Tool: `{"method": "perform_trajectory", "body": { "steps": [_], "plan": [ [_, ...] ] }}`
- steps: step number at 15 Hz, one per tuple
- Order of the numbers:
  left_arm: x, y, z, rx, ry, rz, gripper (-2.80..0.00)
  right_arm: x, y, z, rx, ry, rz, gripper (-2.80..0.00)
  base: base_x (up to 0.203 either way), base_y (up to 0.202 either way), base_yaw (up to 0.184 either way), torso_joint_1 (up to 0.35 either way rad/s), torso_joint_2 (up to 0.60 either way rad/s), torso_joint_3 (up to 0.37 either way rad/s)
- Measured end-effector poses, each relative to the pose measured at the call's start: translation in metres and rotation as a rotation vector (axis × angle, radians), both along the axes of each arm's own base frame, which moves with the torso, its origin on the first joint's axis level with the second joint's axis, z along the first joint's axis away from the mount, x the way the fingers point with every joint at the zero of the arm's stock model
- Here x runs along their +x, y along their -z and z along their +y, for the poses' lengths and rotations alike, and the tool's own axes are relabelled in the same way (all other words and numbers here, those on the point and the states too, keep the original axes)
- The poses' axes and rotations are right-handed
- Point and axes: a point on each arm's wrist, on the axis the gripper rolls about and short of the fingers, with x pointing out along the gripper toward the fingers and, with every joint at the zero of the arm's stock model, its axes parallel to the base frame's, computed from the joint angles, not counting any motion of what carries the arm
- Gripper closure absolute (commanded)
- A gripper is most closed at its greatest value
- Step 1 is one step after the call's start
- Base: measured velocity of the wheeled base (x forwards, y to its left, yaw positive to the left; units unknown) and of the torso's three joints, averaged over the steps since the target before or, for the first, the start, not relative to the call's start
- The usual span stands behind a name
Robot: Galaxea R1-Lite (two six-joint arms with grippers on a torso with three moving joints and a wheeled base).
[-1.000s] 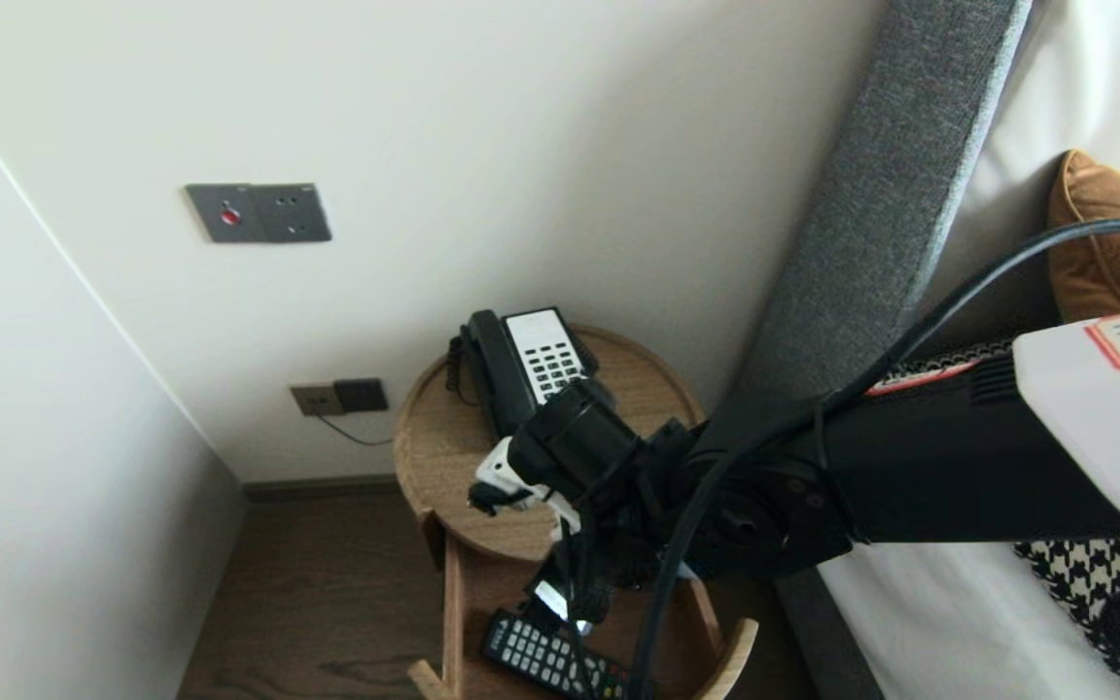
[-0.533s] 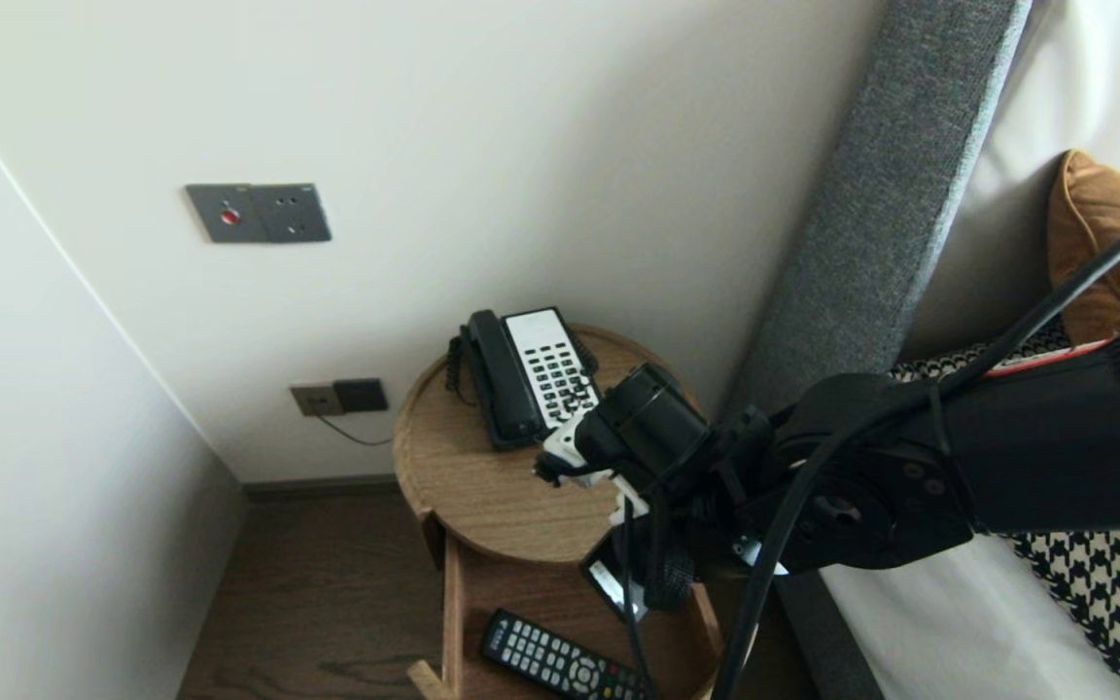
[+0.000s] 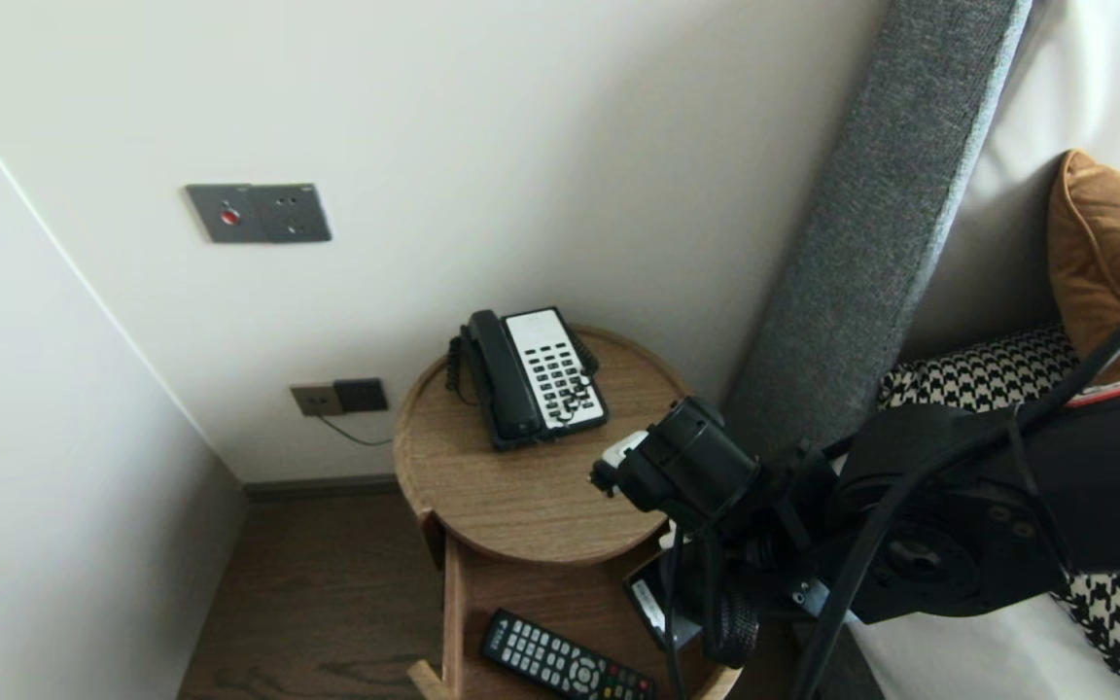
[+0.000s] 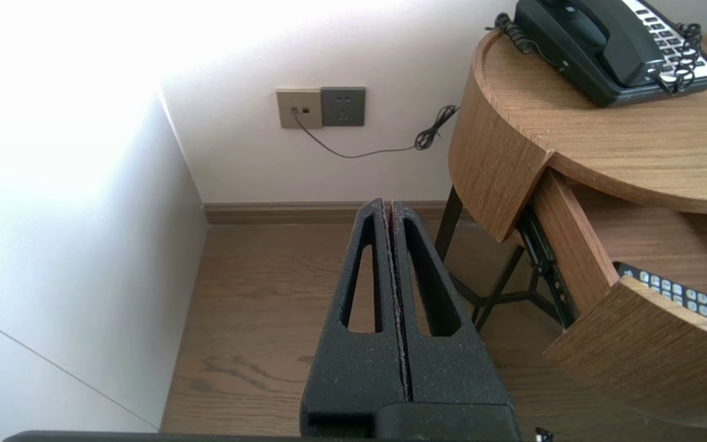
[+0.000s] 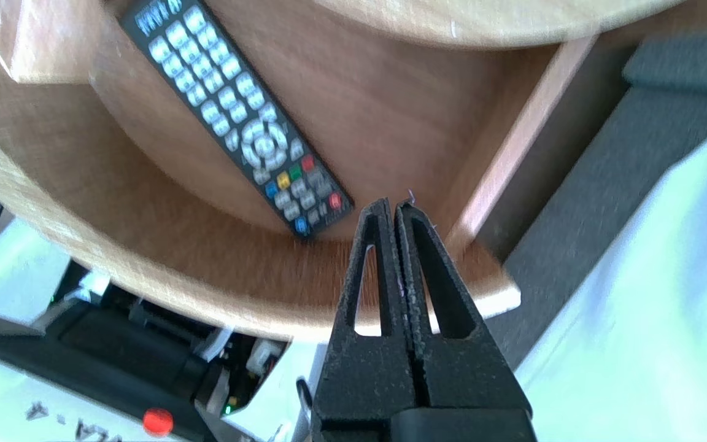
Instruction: Close the nightstand drawer
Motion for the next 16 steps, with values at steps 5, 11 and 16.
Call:
{"method": "perform_trajectory", "body": {
  "steps": [5,11,16],
  "plan": [
    [0.000,0.000,0.000,0.000,0.000,0.000,0.00,-0.024,0.006,-0.022,-0.018,0.014,0.045,0.00,0.000,0.000,0.000,0.000,0.00,0.000],
    [0.000,0.000,0.000,0.000,0.000,-0.001,0.00,-0.052,0.026,-0.045,-0.063,-0.032,0.148,0.00,0.000,0.000,0.000,0.000,0.00,0.000],
    [0.000,0.000,0.000,0.000,0.000,-0.001,0.00,-0.058,0.041,-0.038,-0.048,-0.050,0.195,0.00,0.000,0.000,0.000,0.000,0.00,0.000]
  ]
}}
